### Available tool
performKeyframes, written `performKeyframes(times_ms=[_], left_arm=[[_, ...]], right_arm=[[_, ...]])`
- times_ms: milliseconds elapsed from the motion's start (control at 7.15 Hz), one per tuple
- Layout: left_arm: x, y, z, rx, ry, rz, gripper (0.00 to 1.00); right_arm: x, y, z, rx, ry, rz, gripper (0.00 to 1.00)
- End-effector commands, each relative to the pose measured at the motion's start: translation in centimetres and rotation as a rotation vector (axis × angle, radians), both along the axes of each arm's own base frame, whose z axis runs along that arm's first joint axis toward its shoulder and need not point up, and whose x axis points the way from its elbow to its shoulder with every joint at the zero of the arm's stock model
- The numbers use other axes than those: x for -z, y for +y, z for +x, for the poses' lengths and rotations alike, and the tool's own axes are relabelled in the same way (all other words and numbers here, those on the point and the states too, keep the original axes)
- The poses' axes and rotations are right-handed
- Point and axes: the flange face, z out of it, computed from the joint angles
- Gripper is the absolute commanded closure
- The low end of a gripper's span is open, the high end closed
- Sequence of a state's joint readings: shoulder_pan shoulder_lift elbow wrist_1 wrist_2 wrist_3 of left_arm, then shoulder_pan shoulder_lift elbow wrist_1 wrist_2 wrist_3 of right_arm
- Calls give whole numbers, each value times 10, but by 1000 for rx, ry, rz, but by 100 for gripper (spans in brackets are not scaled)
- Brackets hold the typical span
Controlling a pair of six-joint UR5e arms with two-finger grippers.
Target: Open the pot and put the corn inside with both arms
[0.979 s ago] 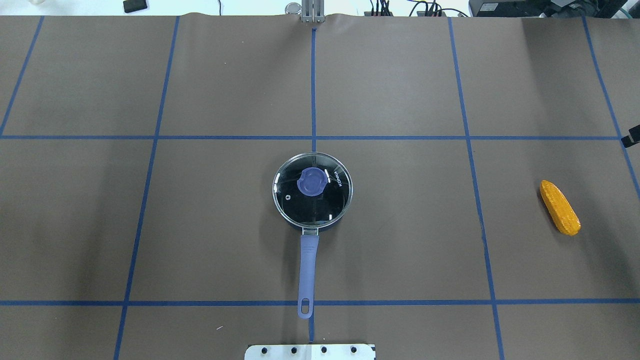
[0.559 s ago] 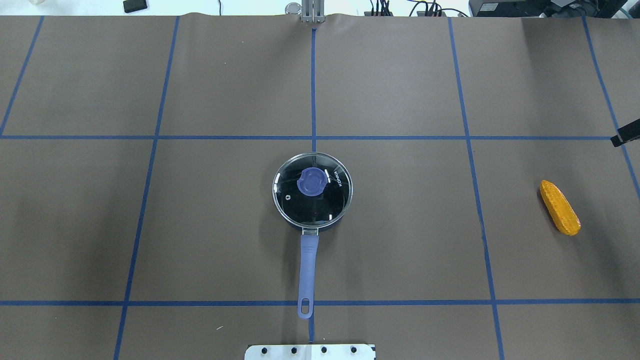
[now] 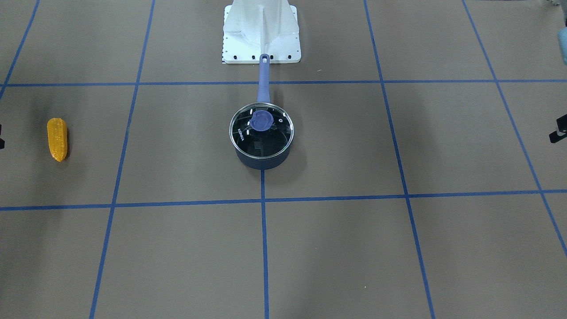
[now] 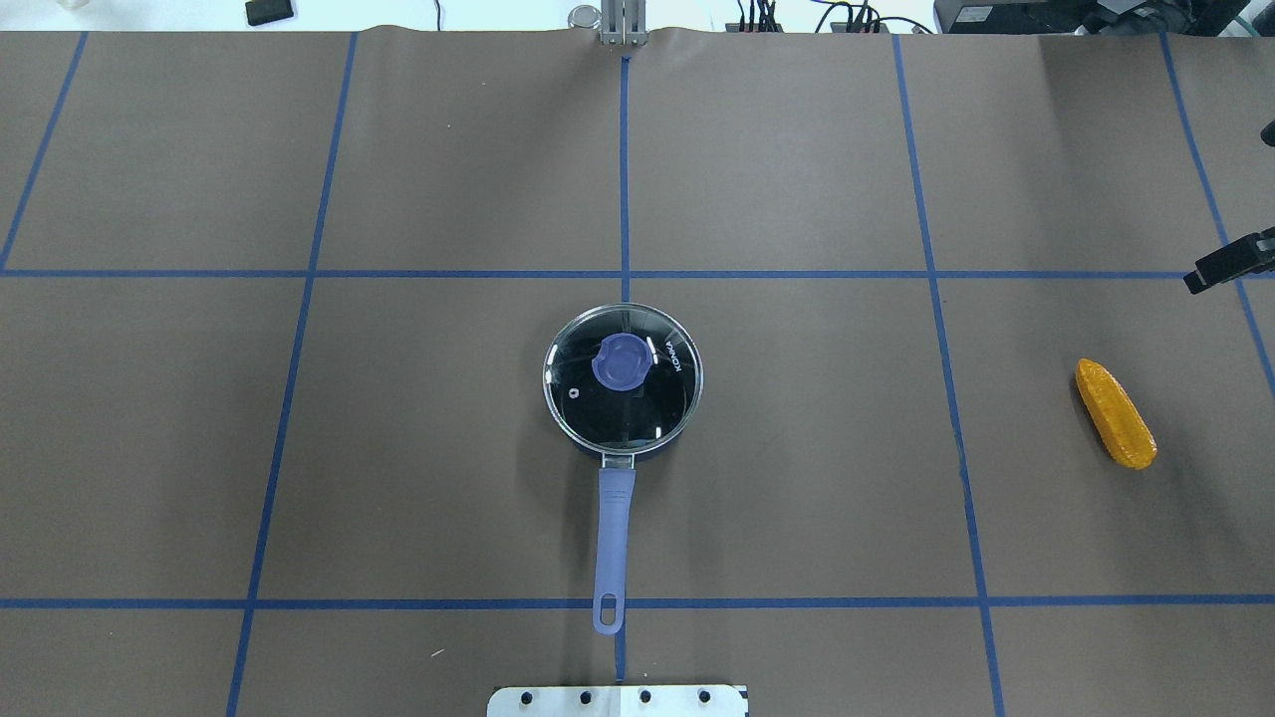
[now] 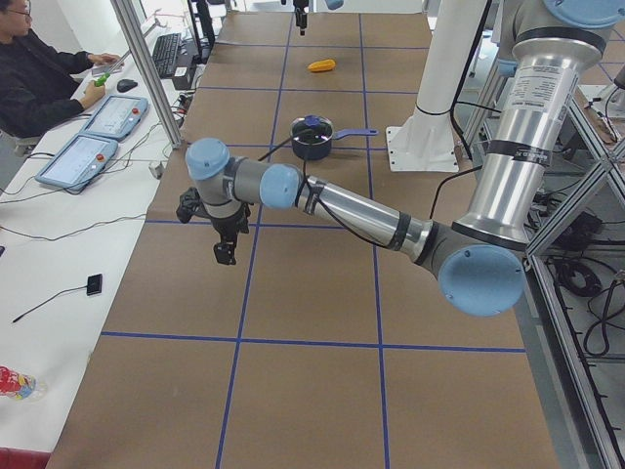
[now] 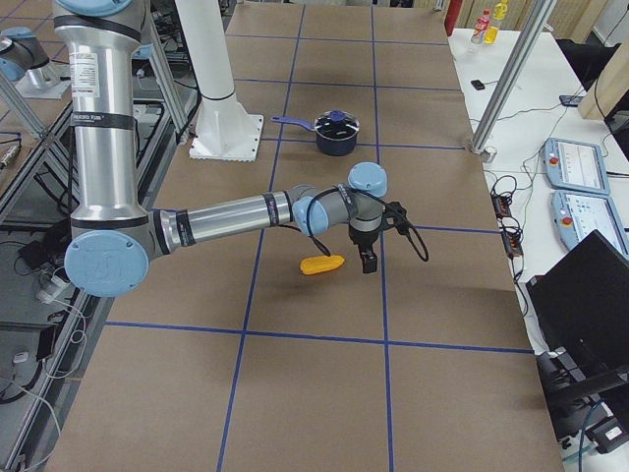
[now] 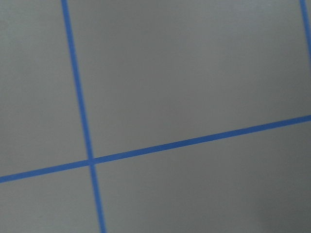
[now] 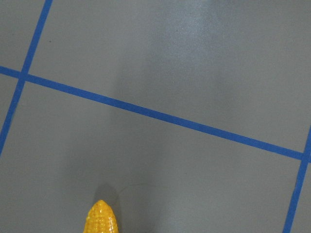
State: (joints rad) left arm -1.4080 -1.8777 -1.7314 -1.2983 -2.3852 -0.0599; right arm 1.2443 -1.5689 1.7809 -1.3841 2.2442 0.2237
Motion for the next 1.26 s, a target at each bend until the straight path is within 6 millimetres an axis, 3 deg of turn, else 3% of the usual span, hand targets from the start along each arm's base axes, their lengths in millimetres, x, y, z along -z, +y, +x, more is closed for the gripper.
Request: performKeyframes(times_ms=[0, 280, 559, 839, 1119], left_arm=[[105, -12, 48, 36, 21, -38, 0], [162, -16, 99, 51, 53, -58, 0], [219, -5, 169, 20, 81, -63, 0], [259, 8, 223, -65, 109, -6, 0], [288, 16, 287, -52, 24, 69, 0]], right_arm=[[0, -2, 3, -19, 45, 26, 0], [-3, 0, 3, -10, 42, 22, 0], [-4, 0, -9, 4, 37, 5, 0], [-3, 3, -22, 33, 22, -3, 0], [-10, 10, -37, 38, -20, -83, 0]])
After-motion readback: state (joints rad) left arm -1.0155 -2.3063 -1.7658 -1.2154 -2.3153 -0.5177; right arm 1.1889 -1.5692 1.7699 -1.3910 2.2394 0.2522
